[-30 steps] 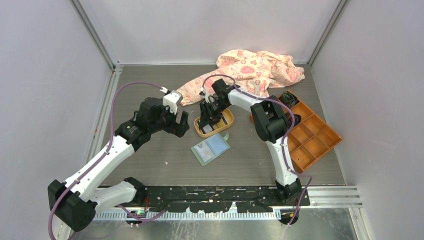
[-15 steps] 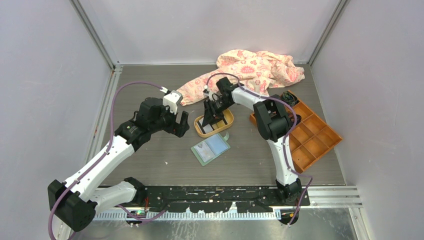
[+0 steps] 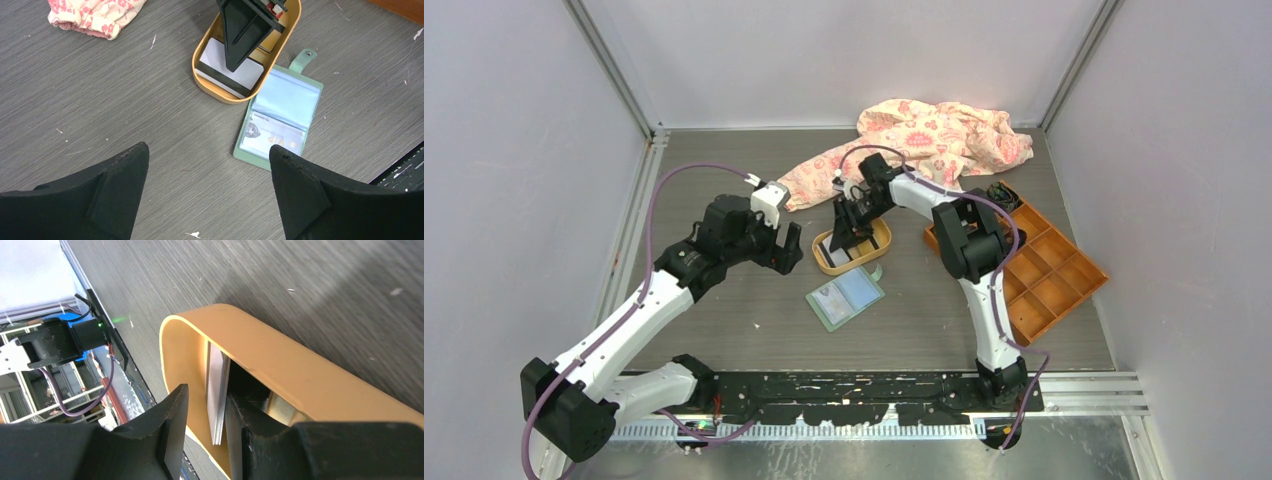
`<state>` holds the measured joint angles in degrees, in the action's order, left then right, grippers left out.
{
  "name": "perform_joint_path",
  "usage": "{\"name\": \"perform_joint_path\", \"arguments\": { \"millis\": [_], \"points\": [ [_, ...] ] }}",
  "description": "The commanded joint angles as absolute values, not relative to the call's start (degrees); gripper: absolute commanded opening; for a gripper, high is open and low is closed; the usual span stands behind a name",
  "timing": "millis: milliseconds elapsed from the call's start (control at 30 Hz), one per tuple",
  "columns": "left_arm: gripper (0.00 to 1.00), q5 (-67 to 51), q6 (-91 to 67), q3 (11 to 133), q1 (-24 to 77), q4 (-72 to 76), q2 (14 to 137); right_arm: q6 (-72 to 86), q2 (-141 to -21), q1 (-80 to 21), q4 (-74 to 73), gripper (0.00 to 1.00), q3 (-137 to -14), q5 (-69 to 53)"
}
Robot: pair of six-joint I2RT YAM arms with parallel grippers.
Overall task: Put the credit cards into the card holder
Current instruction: Pick up the credit card from the storage box.
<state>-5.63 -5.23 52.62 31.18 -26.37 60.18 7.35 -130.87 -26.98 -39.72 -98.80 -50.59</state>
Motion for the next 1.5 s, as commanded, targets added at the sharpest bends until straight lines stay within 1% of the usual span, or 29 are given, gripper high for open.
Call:
{"name": "perform_joint_path", "arguments": {
  "millis": [0,200,233,300,433,467,567,700,900,967,1033,1133,1267,1467],
  "points": [
    [0.89,-5.7,-3.97,52.77,31.42,-23.3,59.85,6.39,-129.99,-29.48,-40.13,0.38,-100.7,-50.79],
    [0.89,-5.8,-4.04,52.82,31.42,-23.29,59.82,5.31,-130.89,-31.04,-41.22,0.38,-101.27,-46.25],
    [0.89,-5.76,-4.0,52.82,31.46,-23.28,59.74,5.3,-131.01,-31.09,-41.3,0.37,-101.4,-45.13],
    [0.89,-5.7,-3.96,52.82,31.46,-23.29,59.7,5.32,-130.98,-31.03,-41.31,0.28,-101.49,-43.65],
    [0.89,-5.71,-3.96,52.78,31.45,-23.3,59.7,5.84,-130.25,-30.64,-40.99,0.06,-101.45,-44.06],
    [0.89,-5.71,-3.96,52.82,31.46,-23.29,59.7,6.13,-129.91,-30.31,-40.85,0.04,-101.49,-44.63],
    [0.89,-5.71,-3.96,52.82,31.4,-23.28,59.7,7.31,-128.87,-28.89,-40.09,0.01,-101.18,-48.76],
    [0.89,-5.72,-3.96,52.82,31.46,-23.29,59.81,10.51,-127.98,-26.36,-36.71,0.01,-99.33,-55.02],
    [0.89,-5.71,-3.96,52.82,31.46,-23.29,60.04,10.93,-129.17,-25.53,-36.67,0.05,-99.39,-56.16],
    [0.89,-5.63,-4.0,52.82,31.46,-23.28,60.05,10.59,-129.66,-25.55,-37.35,0.1,-99.83,-55.8],
    [0.89,-5.63,-3.96,52.82,31.44,-23.27,60.05,10.46,-129.81,-25.42,-37.52,0.18,-99.93,-55.72],
    [0.89,-5.7,-3.96,52.81,31.45,-23.25,59.96,10.45,-129.52,-25.26,-37.55,0.25,-99.91,-55.87],
    [0.89,-5.71,-3.96,52.82,31.46,-23.28,59.87,10.55,-129.14,-25.06,-37.53,0.28,-99.94,-56.31],
    [0.89,-5.64,-3.96,52.82,31.46,-23.37,59.9,10.72,-128.61,-24.66,-37.55,0.29,-99.91,-56.41]
  ]
}}
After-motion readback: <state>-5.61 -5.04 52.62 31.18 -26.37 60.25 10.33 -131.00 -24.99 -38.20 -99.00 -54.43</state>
